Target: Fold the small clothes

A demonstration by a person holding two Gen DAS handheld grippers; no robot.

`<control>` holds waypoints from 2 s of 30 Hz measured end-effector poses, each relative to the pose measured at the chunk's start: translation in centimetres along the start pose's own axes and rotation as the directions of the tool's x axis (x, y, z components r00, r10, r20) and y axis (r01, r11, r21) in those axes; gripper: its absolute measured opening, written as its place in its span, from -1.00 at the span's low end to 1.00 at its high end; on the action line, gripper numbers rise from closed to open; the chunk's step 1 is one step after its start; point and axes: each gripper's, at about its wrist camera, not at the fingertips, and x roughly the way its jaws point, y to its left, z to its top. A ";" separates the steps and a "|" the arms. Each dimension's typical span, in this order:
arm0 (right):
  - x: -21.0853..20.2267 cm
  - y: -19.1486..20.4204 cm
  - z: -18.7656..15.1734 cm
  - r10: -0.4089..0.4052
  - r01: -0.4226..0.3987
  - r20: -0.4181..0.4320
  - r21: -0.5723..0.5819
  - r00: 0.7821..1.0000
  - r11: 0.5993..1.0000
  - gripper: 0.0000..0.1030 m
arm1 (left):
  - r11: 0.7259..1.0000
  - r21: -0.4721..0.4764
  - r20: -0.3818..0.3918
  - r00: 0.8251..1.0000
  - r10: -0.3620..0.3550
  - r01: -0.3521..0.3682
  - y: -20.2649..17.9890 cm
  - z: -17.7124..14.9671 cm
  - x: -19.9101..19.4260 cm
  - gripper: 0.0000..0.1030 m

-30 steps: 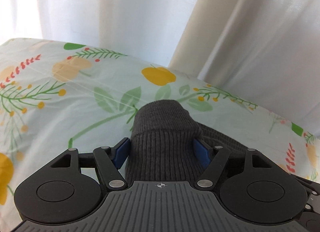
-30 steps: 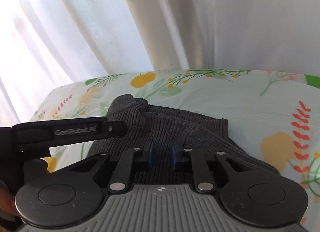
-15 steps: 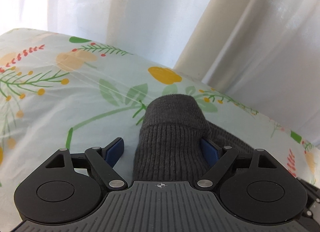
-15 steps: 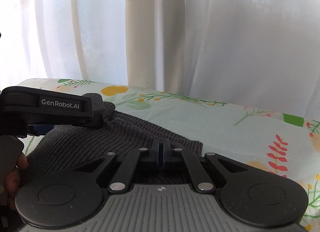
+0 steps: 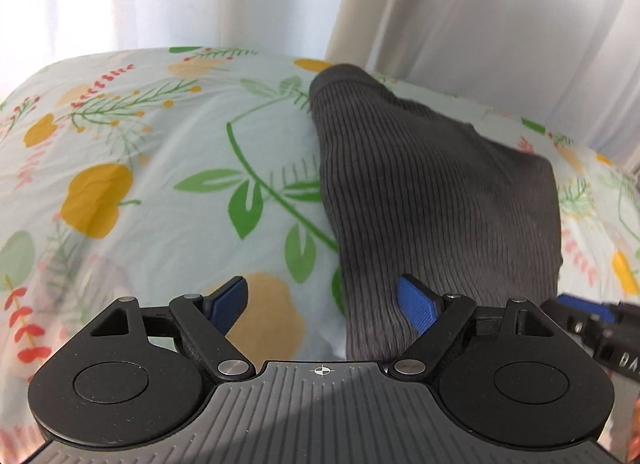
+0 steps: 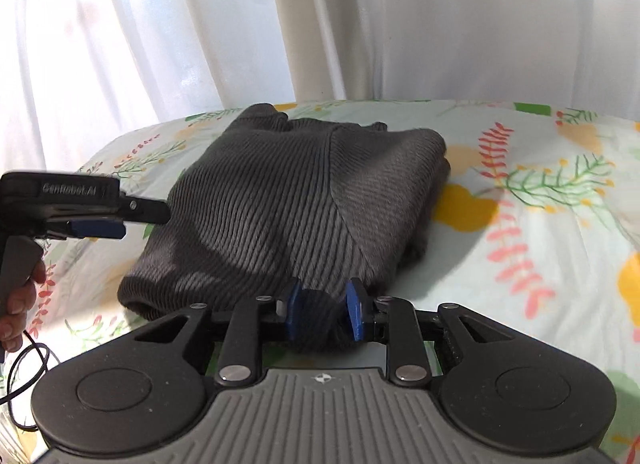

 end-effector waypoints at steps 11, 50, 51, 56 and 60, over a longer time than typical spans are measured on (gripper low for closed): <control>-0.3 -3.6 -1.9 0.318 -0.260 -0.061 0.443 0.946 0.858 -0.15 | 0.999 0.007 -0.038 0.998 -0.039 0.040 -0.2 -2.8 -2.2 0.68; 2.1 3.3 0.2 -0.171 0.181 0.070 -0.189 0.983 0.965 -0.65 | 0.995 -0.001 -0.020 0.995 0.103 -0.103 -0.9 0.0 0.0 0.79; 1.8 3.1 0.2 -0.169 0.178 0.067 -0.193 0.983 0.965 -0.65 | 0.994 0.013 -0.017 0.994 0.112 -0.112 -0.9 -0.1 0.2 0.85; 1.5 3.3 0.6 -0.178 0.180 0.026 -0.185 0.984 0.966 -0.65 | 0.994 -0.003 -0.027 0.994 0.105 -0.105 -0.1 -0.2 -0.6 0.87; 0.1 3.2 1.0 -0.138 0.134 -0.038 -0.102 0.990 0.986 -0.04 | 0.985 0.021 -0.033 0.984 0.174 -0.173 0.2 -0.9 -2.2 0.97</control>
